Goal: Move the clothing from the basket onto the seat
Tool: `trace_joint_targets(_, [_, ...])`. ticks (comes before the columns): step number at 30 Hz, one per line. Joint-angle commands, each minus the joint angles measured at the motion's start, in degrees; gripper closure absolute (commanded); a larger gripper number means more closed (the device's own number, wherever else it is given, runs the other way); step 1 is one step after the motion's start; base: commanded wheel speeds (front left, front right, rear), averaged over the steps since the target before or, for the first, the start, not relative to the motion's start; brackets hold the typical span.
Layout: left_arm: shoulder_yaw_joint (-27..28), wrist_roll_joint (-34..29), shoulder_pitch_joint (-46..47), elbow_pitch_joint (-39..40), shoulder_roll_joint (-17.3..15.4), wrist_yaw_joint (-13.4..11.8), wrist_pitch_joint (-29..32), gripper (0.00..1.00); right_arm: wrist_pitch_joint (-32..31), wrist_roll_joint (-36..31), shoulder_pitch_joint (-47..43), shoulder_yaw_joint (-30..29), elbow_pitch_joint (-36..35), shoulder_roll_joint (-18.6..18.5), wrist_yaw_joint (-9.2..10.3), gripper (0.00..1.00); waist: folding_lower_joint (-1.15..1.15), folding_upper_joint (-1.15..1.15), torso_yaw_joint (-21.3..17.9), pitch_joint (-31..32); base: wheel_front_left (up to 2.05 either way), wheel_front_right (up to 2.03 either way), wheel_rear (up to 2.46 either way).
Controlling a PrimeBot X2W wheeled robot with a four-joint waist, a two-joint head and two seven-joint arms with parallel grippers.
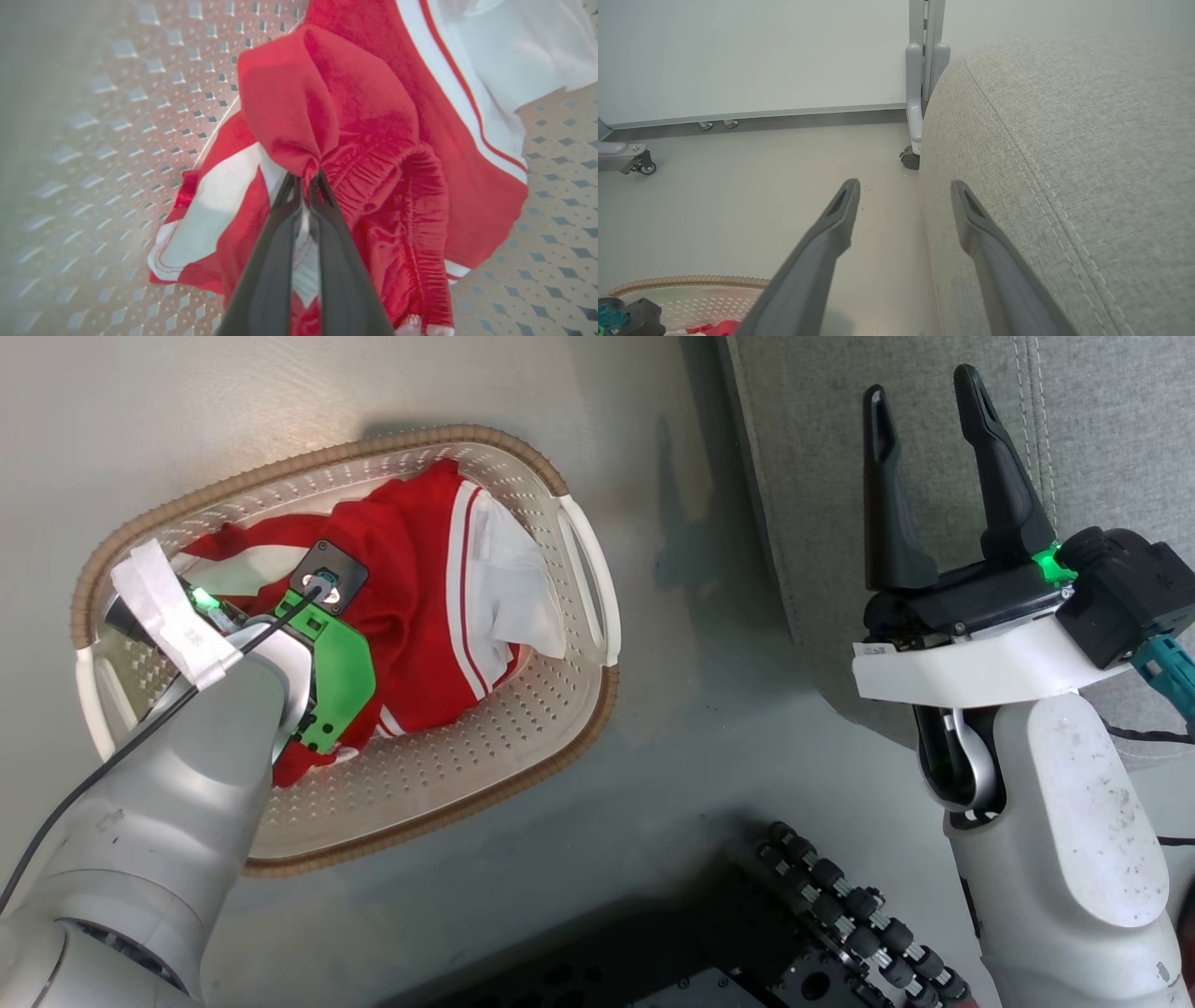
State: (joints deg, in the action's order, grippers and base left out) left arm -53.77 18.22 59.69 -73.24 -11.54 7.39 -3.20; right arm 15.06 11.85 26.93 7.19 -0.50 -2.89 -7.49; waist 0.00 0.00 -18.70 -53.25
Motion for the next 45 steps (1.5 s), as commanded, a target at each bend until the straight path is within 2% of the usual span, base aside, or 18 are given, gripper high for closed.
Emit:
trace_joint_targets(1, [0.0,0.6,-0.5,-0.1,0.1,0.1,-1.2,1.0,0.2,-0.5,-0.2,-0.2,-0.1,0.0,0.0,0.0,0.0,0.0,0.6,0.6,0.0,0.0,0.0])
trace_joint_targets(12, [0.4,3.1,-2.7,1.0,2.1,0.1,-8.8,1.0,0.2,-1.0,-1.0,-0.5,0.8,-0.7,0.0,0.0,0.0,0.0,2.7,5.2,0.0,0.0,0.0])
trace_joint_targets(21, [1.8,5.4,-7.0,5.8,3.4,0.1,-12.0,1.0,0.2,-1.4,-3.6,-1.4,1.7,-1.5,0.0,0.0,0.0,0.0,4.9,13.2,0.0,0.0,0.0])
trace_joint_targets(28, [5.6,6.0,-13.3,17.4,2.6,-1.4,-12.0,1.0,0.2,-1.8,-7.5,-1.4,2.6,-2.4,0.0,0.0,0.0,0.0,7.3,21.5,0.0,0.0,0.0])
trace_joint_targets(37, [12.3,7.2,-24.8,29.2,2.5,-1.5,-12.0,1.0,0.2,-1.6,-13.2,0.3,4.5,-3.1,0.0,0.0,0.0,0.0,9.5,33.5,0.0,0.0,0.0])
trace_joint_targets(45, [17.8,5.5,-33.9,41.5,3.1,-0.8,-12.0,1.0,0.2,-1.2,-18.9,1.2,5.7,-4.1,0.0,0.0,0.0,0.0,11.9,41.9,0.0,0.0,0.0])
